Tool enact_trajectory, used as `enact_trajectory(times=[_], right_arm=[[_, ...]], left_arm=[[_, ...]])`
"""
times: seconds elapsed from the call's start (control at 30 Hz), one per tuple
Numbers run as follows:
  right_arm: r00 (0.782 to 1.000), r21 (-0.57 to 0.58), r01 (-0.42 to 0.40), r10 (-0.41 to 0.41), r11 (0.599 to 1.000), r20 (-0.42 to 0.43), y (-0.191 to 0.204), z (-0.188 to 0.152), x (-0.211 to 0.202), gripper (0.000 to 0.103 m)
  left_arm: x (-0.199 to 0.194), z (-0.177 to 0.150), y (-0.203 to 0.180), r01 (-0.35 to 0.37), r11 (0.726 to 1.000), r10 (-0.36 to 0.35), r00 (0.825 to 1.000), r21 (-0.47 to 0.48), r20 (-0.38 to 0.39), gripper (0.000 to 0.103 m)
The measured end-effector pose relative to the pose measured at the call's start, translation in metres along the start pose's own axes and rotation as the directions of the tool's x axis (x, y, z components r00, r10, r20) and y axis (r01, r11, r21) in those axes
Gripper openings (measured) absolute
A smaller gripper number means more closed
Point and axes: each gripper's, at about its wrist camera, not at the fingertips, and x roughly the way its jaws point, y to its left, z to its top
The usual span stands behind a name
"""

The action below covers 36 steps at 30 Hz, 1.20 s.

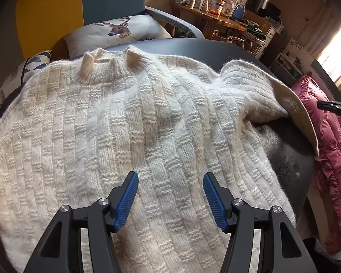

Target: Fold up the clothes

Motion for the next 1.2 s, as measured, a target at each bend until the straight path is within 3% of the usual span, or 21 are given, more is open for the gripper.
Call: enact_trajectory(times=[0.1, 0.33, 0.5, 0.53, 0.57, 0.6, 0.73, 1.0, 1.1, 1.2], right_arm=[[1.0, -0.027, -0.005, 0.006, 1.0, 0.027, 0.022, -0.036, -0.013, 0.036], [0.999, -0.057, 0.026, -0.025, 0.998, 0.025, 0.043, -0.083, 0.018, 0.037], [0.994, -0.116, 0.093, -0.099, 0.989, -0.044, 0.044, -0.084, 0.058, 0.035], [0.99, -0.13, 0.115, -0.124, 0.985, -0.065, 0.044, -0.085, 0.066, 0.029], [0.986, -0.14, 0.133, -0.146, 0.981, -0.08, 0.043, -0.086, 0.07, 0.012], [0.983, -0.147, 0.146, -0.16, 0.978, -0.087, 0.044, -0.084, 0.072, 0.007], [0.977, -0.181, 0.139, -0.165, 0.974, -0.136, 0.048, -0.076, 0.066, 0.005], [0.976, -0.312, 0.023, -0.089, 0.95, -0.2, 0.044, -0.043, -0.005, 0.005], [0.956, -0.312, 0.103, -0.181, 0.944, -0.231, 0.014, -0.024, -0.002, 0.005], [0.916, -0.288, 0.165, -0.255, 0.943, -0.309, -0.021, -0.016, 0.031, 0.009]], left_arm=[[0.004, -0.004, -0.002, 0.0, 1.0, -0.001, 1.0, -0.004, -0.013, 0.061], [0.003, -0.013, -0.009, -0.009, 1.0, 0.008, 1.0, -0.011, -0.024, 0.061], [0.004, -0.015, -0.009, -0.016, 1.0, 0.016, 0.999, -0.013, -0.03, 0.061], [0.004, -0.015, -0.009, -0.015, 1.0, 0.014, 0.999, -0.017, -0.03, 0.061], [0.005, -0.015, -0.009, -0.014, 1.0, 0.014, 0.999, -0.02, -0.03, 0.061], [0.005, -0.015, -0.01, -0.015, 1.0, 0.015, 0.999, -0.02, -0.029, 0.061], [0.006, -0.017, -0.012, -0.018, 1.0, 0.017, 0.999, -0.008, -0.026, 0.062], [0.004, -0.02, -0.011, -0.002, 1.0, 0.002, 1.0, 0.008, -0.017, 0.064], [0.004, -0.021, -0.01, 0.007, 1.0, -0.007, 1.0, 0.001, -0.011, 0.065], [0.003, -0.021, -0.007, 0.021, 1.0, -0.021, 1.0, -0.013, -0.007, 0.065]])
